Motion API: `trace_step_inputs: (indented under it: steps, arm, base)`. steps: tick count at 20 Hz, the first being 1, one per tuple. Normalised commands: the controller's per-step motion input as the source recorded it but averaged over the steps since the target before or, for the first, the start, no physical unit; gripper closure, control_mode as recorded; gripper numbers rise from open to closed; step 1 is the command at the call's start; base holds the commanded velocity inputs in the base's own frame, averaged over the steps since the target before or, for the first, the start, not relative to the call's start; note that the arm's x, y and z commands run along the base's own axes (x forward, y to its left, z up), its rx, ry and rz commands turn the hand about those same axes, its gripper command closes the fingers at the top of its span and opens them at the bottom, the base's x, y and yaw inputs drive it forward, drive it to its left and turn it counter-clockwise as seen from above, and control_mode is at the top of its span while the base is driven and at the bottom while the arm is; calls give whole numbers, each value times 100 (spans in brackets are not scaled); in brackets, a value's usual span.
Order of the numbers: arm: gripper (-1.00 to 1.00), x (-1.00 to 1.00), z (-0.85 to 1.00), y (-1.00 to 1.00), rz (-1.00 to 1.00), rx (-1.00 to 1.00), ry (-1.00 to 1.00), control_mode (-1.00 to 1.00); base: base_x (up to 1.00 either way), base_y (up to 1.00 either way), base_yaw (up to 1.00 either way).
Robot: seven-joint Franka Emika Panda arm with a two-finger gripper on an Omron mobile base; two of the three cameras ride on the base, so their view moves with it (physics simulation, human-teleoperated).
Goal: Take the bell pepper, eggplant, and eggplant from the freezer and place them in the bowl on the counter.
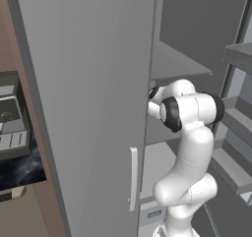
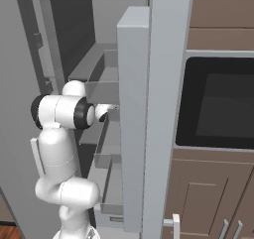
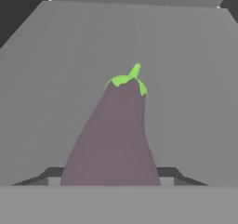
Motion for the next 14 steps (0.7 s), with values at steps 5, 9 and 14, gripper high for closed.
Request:
trace_step_inputs:
  steps: [5,9,14]
  arm:
    - [100,-61,-61,12,0,0,0,-100]
    - [100,-97,-50,11,0,0,-1,-100]
    - [100,-90,-23,14,-1,0,-10,-100]
  base:
    - [0,0,0]
    - [0,0,0]
    - [0,0,0]
